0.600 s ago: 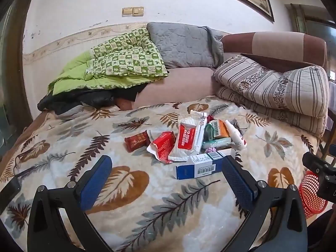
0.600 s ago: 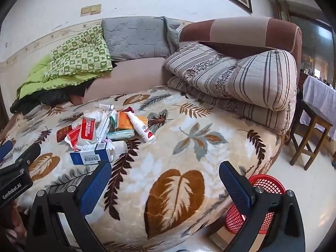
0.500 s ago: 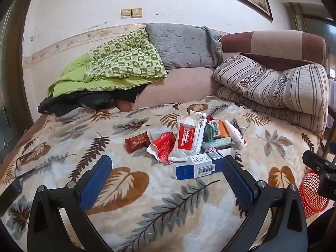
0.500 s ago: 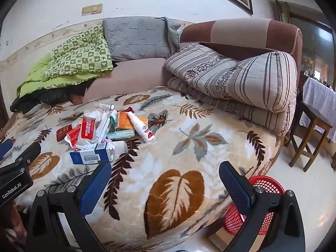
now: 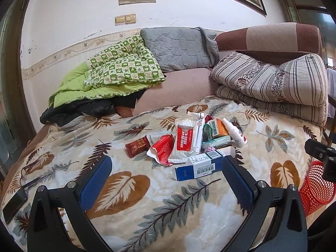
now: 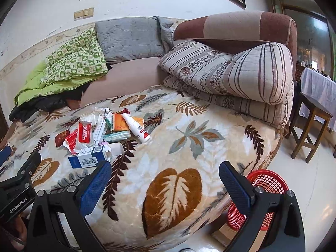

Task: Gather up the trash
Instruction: 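Move both tools toward the pile of trash on the bed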

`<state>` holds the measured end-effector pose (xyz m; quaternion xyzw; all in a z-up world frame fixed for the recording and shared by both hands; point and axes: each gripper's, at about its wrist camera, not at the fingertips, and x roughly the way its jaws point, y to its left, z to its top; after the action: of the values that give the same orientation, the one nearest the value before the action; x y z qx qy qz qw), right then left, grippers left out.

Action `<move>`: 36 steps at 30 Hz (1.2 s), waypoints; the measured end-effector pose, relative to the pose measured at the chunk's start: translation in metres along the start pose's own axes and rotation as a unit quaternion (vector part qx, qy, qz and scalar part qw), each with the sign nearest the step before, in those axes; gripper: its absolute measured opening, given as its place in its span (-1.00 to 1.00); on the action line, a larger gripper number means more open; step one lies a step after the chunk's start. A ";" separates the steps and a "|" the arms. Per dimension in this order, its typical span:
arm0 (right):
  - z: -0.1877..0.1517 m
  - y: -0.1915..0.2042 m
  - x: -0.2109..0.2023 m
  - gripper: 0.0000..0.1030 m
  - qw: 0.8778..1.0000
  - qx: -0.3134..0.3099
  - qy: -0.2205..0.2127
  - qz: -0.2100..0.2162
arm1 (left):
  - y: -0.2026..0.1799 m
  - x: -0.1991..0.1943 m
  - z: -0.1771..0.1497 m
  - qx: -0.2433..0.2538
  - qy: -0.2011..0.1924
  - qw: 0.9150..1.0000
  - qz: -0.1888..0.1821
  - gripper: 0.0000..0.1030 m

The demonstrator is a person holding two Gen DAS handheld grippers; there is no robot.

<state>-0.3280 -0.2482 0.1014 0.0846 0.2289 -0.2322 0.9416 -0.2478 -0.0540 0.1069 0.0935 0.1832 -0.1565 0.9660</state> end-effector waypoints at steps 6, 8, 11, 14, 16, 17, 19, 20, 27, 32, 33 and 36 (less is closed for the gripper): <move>0.000 0.000 0.002 1.00 1.000 -0.007 0.027 -0.005 | 0.000 -0.002 0.000 -0.002 0.002 1.000 -0.001 1.00; 0.000 0.001 0.001 1.00 0.999 -0.018 0.026 -0.011 | 0.001 -0.002 0.000 -0.002 0.002 1.000 0.000 1.00; -0.001 0.003 0.001 1.00 0.999 -0.036 0.029 -0.021 | 0.001 -0.002 0.000 -0.002 0.003 1.000 -0.001 1.00; -0.002 0.003 0.002 1.00 0.998 -0.040 0.033 -0.023 | 0.001 -0.001 -0.001 -0.001 0.006 1.000 -0.002 1.00; -0.002 0.006 0.002 1.00 0.998 -0.044 0.039 -0.024 | 0.002 0.000 -0.002 -0.002 0.013 1.000 -0.002 1.00; -0.001 0.007 0.003 1.00 0.997 -0.052 0.047 -0.026 | 0.003 0.003 -0.002 -0.005 0.016 1.000 -0.002 1.00; -0.001 0.007 0.003 1.00 0.997 -0.053 0.051 -0.027 | 0.006 0.004 -0.003 -0.010 0.020 1.000 -0.002 1.00; -0.002 0.006 0.003 1.00 0.998 -0.046 0.042 -0.023 | 0.006 0.006 -0.002 -0.013 0.023 1.000 -0.002 1.00; -0.002 0.006 0.003 1.00 0.998 -0.044 0.041 -0.022 | 0.009 0.011 0.000 -0.021 0.035 0.999 0.002 1.00; -0.003 0.007 0.005 1.00 0.998 -0.031 0.044 -0.012 | 0.013 0.019 0.001 -0.030 0.053 0.998 0.006 1.00; -0.004 0.007 0.006 1.00 0.998 -0.030 0.046 -0.010 | 0.015 0.021 0.002 -0.035 0.058 0.998 0.006 1.00; -0.005 0.008 0.008 1.00 0.998 -0.027 0.051 -0.007 | 0.019 0.027 0.001 -0.045 0.072 0.996 0.007 1.00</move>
<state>-0.3200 -0.2434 0.0939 0.0690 0.2832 -0.2277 0.9291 -0.2174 -0.0435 0.1004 0.0619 0.2587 -0.1339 0.9546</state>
